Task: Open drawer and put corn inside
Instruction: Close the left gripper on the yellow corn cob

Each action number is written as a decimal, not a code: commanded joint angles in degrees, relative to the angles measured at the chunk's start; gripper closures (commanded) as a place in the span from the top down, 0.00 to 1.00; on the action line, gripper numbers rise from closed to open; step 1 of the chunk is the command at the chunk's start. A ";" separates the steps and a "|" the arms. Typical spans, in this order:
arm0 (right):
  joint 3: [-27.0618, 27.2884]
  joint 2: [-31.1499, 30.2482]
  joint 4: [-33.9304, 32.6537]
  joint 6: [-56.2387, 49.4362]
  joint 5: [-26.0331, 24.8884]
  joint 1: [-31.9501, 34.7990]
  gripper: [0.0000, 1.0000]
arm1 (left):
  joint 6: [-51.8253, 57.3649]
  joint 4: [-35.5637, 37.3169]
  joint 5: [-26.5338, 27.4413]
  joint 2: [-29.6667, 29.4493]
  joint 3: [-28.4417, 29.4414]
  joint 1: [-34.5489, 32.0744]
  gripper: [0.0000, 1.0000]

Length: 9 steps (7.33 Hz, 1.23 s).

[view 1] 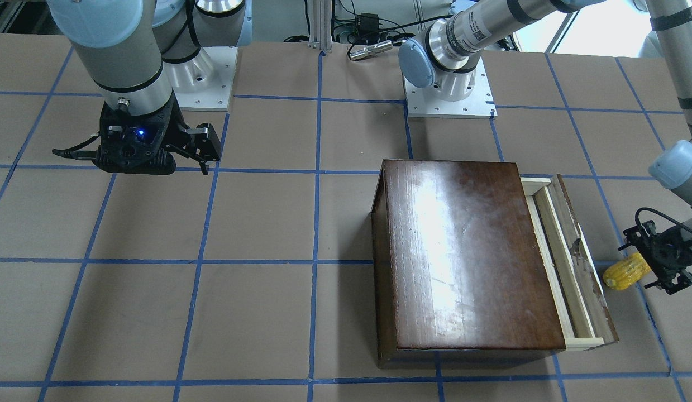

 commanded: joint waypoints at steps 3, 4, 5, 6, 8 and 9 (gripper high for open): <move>-0.09 -0.04 0.00 0.00 0.00 0.00 1.00 | 0.00 0.01 -0.20 -0.53 -0.04 0.29 0.95; -0.09 -0.04 0.00 0.00 0.00 0.00 1.00 | 0.00 0.01 -0.11 -0.44 0.04 0.29 0.68; -0.09 -0.04 0.00 0.00 0.00 0.00 1.00 | 0.00 0.01 -0.11 -0.44 0.13 0.29 0.37; -0.09 -0.04 0.00 0.00 0.00 0.00 1.00 | 0.00 0.10 -0.02 -0.27 0.22 0.29 0.06; -0.09 -0.13 0.00 0.00 0.00 0.00 1.00 | -0.26 0.02 0.15 0.43 0.31 0.29 0.00; -0.09 -0.04 0.00 0.00 0.00 0.00 1.00 | -0.70 -0.33 0.50 1.05 0.83 0.03 0.00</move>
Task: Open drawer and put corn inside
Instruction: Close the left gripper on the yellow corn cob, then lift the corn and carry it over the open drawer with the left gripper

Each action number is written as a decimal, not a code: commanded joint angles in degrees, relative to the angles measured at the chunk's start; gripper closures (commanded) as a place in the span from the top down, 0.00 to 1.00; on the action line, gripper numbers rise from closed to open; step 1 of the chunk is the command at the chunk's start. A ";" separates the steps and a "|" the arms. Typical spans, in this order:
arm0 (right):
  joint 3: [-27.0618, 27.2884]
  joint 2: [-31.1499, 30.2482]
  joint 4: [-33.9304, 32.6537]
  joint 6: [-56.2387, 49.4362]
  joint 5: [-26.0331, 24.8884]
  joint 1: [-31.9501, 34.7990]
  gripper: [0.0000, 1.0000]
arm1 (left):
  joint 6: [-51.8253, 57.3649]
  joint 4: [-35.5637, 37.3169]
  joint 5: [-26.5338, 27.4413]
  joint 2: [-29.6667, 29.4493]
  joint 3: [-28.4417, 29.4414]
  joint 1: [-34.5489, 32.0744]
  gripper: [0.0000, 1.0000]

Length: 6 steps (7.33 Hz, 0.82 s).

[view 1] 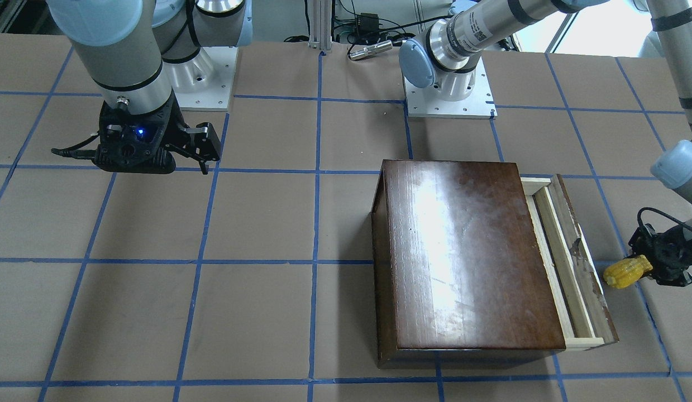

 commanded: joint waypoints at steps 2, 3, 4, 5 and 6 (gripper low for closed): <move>0.00 -0.05 0.00 0.00 0.00 0.00 1.00 | -2.69 -0.91 -0.19 3.94 0.95 -0.47 0.00; 0.00 -0.05 0.00 0.00 0.09 0.00 1.00 | -5.32 -1.52 -0.36 6.57 0.96 -0.90 0.00; 0.00 -0.05 0.00 0.00 0.09 0.00 1.00 | -9.44 -2.83 -2.45 9.38 1.04 -1.17 0.00; 0.00 -0.05 0.00 0.00 0.00 0.00 1.00 | -13.13 -7.20 -4.91 12.19 2.35 -1.17 0.00; 0.00 -0.05 0.00 0.00 0.09 0.00 1.00 | -16.56 -13.85 -6.15 14.66 5.58 -1.69 0.00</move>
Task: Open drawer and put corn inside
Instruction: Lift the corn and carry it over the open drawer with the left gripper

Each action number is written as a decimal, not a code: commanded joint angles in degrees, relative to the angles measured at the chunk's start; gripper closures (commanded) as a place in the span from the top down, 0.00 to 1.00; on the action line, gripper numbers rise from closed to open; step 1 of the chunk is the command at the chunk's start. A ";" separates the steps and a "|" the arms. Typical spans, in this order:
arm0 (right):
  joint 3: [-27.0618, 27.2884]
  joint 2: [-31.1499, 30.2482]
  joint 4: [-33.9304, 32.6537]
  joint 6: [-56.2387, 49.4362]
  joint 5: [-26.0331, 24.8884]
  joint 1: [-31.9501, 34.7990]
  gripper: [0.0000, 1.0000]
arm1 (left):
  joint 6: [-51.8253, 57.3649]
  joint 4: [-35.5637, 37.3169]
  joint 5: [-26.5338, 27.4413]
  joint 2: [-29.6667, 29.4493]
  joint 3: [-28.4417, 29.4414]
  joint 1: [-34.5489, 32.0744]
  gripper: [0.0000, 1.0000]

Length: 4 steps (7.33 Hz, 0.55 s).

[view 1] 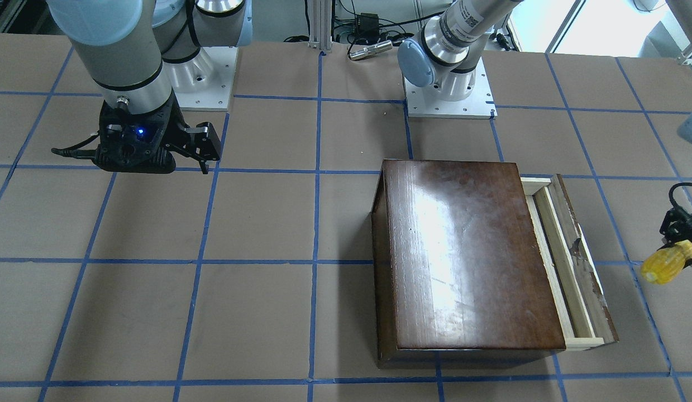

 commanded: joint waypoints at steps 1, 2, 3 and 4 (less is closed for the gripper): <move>0.00 0.00 0.00 0.00 0.04 0.00 1.00 | -10.13 -13.16 -2.38 5.40 6.54 -2.53 0.00; 0.00 0.00 0.00 0.00 0.04 0.00 1.00 | -17.06 -16.71 -2.30 6.99 8.49 -4.81 0.00; 0.00 0.00 0.00 0.00 0.04 0.00 1.00 | -24.09 -17.53 -2.29 8.39 8.68 -7.27 0.00; 0.00 0.08 0.00 0.00 0.13 0.00 1.00 | -31.73 -18.15 -2.29 9.63 8.69 -9.65 0.00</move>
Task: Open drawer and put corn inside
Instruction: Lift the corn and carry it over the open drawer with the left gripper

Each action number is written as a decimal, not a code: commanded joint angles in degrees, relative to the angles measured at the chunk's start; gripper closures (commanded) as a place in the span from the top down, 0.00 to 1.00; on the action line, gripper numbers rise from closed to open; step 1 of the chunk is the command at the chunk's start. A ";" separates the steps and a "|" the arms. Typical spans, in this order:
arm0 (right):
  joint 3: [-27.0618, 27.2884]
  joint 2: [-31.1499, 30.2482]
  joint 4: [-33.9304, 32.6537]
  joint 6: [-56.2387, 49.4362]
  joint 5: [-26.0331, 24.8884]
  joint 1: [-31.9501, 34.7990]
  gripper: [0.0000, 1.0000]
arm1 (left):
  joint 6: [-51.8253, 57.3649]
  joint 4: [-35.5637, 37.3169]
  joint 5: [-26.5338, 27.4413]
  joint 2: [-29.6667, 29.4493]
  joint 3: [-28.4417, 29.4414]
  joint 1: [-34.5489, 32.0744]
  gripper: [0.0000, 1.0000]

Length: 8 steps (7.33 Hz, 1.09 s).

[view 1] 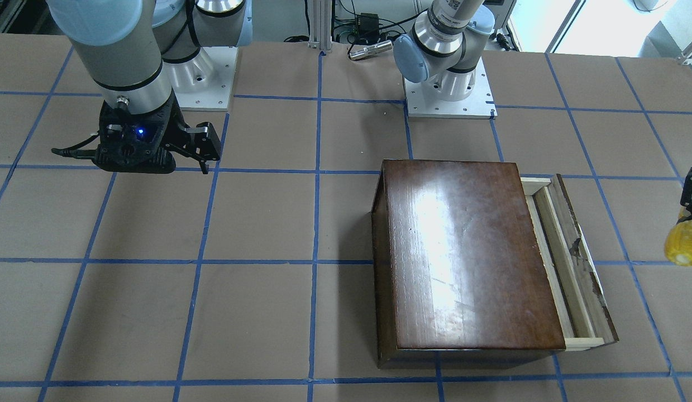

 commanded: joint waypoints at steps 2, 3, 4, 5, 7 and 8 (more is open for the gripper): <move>0.00 -0.01 0.00 0.00 0.07 0.00 1.00 | -26.48 -5.33 -0.03 3.25 0.07 -6.63 0.00; 0.00 -0.01 0.00 0.00 0.07 0.00 1.00 | -34.58 -6.92 -0.12 3.43 -0.11 -8.39 0.00; 0.00 -0.01 0.00 0.00 0.07 0.00 1.00 | -39.10 -7.20 -0.03 3.00 -0.20 -9.28 0.00; 0.00 -0.01 0.00 0.00 0.07 0.00 1.00 | -44.27 -7.29 -0.03 1.95 -0.28 -9.55 0.00; 0.00 -0.01 0.00 0.00 -0.02 0.00 1.00 | -53.95 -7.20 0.05 1.58 -1.51 -12.25 0.00; 0.00 -0.01 0.00 0.00 -0.02 0.00 1.00 | -54.08 -6.77 0.23 1.32 -2.38 -12.97 0.00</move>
